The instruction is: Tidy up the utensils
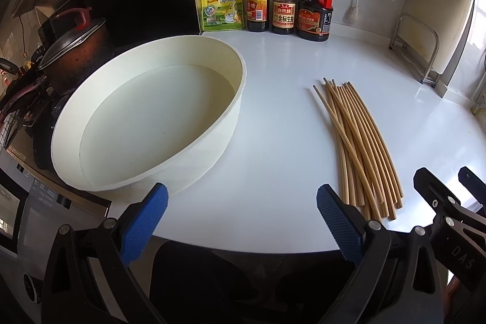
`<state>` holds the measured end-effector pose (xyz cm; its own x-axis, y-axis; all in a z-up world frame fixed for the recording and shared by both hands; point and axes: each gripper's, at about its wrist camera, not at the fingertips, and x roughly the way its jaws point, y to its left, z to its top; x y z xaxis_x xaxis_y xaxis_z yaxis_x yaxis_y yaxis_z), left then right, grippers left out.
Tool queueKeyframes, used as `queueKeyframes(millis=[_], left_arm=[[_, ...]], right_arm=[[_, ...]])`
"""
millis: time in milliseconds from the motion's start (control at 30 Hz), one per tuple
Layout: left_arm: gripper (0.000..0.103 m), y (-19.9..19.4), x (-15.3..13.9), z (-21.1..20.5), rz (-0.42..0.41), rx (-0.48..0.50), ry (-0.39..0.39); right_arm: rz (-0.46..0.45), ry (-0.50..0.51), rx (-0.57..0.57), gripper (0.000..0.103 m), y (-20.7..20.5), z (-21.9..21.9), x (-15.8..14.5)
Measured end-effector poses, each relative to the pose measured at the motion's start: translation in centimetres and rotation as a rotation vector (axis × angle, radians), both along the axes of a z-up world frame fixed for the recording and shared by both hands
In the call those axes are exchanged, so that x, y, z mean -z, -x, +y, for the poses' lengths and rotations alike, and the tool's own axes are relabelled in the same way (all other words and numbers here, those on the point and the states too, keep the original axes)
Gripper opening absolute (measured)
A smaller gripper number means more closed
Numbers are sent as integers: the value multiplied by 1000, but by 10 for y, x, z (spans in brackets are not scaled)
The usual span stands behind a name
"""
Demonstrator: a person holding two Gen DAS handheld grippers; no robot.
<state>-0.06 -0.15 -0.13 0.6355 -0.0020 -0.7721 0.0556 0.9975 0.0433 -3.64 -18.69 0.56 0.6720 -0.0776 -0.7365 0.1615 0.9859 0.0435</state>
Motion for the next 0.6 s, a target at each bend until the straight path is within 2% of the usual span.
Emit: queueKeyframes(millis=[600], left_arm=[[97,1,1,-1,-2,5,5]], right_arm=[[-2,0,2,95,0,-4,-4]])
